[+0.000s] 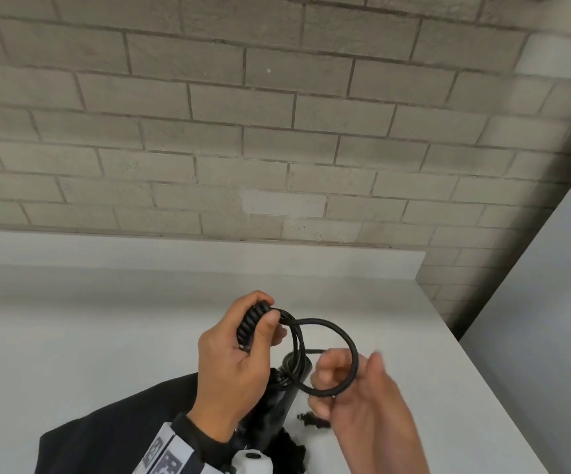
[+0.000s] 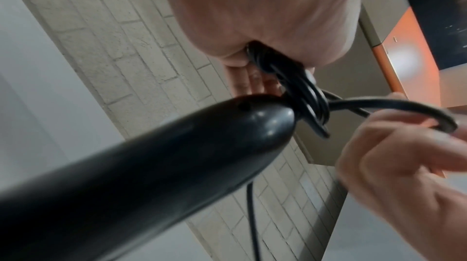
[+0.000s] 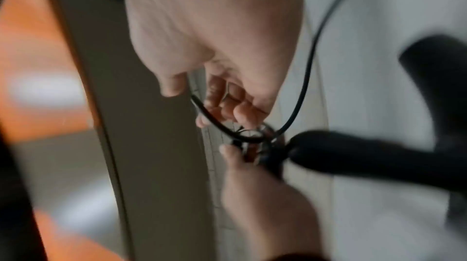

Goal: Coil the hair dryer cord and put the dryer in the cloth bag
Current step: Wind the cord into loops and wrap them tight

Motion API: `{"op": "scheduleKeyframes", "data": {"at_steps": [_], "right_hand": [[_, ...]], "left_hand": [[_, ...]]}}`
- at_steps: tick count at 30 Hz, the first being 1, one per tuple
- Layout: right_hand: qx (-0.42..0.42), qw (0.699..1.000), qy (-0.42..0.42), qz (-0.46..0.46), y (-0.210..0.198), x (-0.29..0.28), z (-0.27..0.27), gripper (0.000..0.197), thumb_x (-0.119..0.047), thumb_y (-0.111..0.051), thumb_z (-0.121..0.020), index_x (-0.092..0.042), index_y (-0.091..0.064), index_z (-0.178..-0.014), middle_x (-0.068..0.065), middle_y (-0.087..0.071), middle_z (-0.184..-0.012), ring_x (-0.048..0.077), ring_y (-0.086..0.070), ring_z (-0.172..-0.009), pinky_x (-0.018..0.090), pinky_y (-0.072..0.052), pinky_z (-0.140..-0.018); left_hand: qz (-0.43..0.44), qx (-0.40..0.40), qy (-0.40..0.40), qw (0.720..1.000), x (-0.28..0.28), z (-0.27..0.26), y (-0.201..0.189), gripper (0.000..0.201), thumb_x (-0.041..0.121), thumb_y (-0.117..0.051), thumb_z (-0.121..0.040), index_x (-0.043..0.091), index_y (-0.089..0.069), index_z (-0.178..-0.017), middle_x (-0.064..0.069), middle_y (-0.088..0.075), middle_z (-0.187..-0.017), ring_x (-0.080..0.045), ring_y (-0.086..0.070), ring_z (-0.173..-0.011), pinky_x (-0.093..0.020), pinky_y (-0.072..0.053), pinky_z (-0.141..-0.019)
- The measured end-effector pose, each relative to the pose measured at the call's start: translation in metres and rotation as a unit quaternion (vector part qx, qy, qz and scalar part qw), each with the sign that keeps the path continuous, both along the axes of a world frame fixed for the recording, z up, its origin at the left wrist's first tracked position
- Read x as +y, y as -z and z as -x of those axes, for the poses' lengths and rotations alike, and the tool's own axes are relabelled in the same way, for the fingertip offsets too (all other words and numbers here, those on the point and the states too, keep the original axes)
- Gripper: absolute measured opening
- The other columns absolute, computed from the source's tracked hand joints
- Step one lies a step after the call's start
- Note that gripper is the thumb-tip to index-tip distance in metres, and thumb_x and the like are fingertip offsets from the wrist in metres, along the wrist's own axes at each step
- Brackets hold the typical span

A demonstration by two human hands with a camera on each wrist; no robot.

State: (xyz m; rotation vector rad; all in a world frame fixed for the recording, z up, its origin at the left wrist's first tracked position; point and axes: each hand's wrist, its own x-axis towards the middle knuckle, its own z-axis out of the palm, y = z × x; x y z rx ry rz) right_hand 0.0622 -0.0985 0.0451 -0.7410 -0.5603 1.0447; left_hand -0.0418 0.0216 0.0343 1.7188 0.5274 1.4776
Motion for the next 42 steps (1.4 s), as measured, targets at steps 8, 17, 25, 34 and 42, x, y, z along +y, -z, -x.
{"op": "scheduleKeyframes", "data": {"at_steps": [8, 17, 25, 34, 42], "right_hand": [[-0.449, 0.861, 0.239, -0.013, 0.034, 0.001, 0.019, 0.013, -0.044, -0.072, -0.078, -0.032, -0.076, -0.083, -0.006, -0.073, -0.092, 0.015, -0.069, -0.088, 0.018, -0.052, -0.074], [0.139, 0.989, 0.045, 0.006, 0.013, -0.028, -0.03, 0.046, -0.028, -0.021, -0.109, 0.006, -0.046, -0.126, 0.018, -0.06, -0.102, 0.023, -0.056, -0.072, 0.036, -0.053, -0.082], [-0.052, 0.981, 0.159, 0.096, 0.02, -0.022, -0.031, 0.068, -0.04, -0.097, -0.039, -0.002, -0.072, -0.089, 0.013, -0.058, -0.066, 0.024, -0.053, -0.05, 0.037, -0.055, -0.052], [-0.545, 0.757, 0.353, 0.078, 0.028, -0.007, 0.021, 0.024, -0.043, -0.065, -0.074, -0.033, -0.062, -0.095, -0.019, -0.059, -0.099, 0.001, -0.057, -0.094, 0.005, -0.039, -0.081], [-0.552, 0.822, 0.123, 0.069, 0.027, 0.01, 0.022, 0.016, -0.045, -0.048, -0.089, -0.04, -0.062, -0.094, -0.016, -0.064, -0.084, 0.005, -0.063, -0.083, 0.015, -0.049, -0.074]], "left_hand": [[-0.015, 0.02, -0.001, 1.0, -0.001, -0.003, 0.001, 0.011, 0.037, -0.06, -0.092, 0.032, -0.062, -0.102, 0.013, -0.072, -0.082, -0.005, -0.074, -0.07, -0.019, -0.058, -0.065], [-0.002, 0.017, -0.056, 0.998, 0.017, 0.006, -0.001, 0.018, 0.043, -0.057, -0.09, 0.033, -0.063, -0.103, 0.019, -0.071, -0.089, -0.006, -0.074, -0.079, -0.034, -0.061, -0.075], [0.033, 0.014, -0.068, 0.997, 0.017, 0.008, -0.003, 0.012, 0.035, -0.062, -0.092, 0.027, -0.065, -0.101, 0.004, -0.069, -0.073, -0.014, -0.069, -0.055, -0.035, -0.061, -0.061], [0.006, 0.021, -0.071, 0.997, 0.012, 0.003, -0.005, 0.008, 0.034, -0.064, -0.093, 0.029, -0.064, -0.099, 0.005, -0.068, -0.073, -0.01, -0.067, -0.054, -0.02, -0.056, -0.057], [-0.018, 0.041, -0.092, 0.995, 0.014, 0.008, -0.003, 0.018, 0.05, -0.057, -0.086, 0.039, -0.062, -0.098, 0.013, -0.069, -0.08, -0.01, -0.065, -0.062, -0.022, -0.053, -0.059]]}}
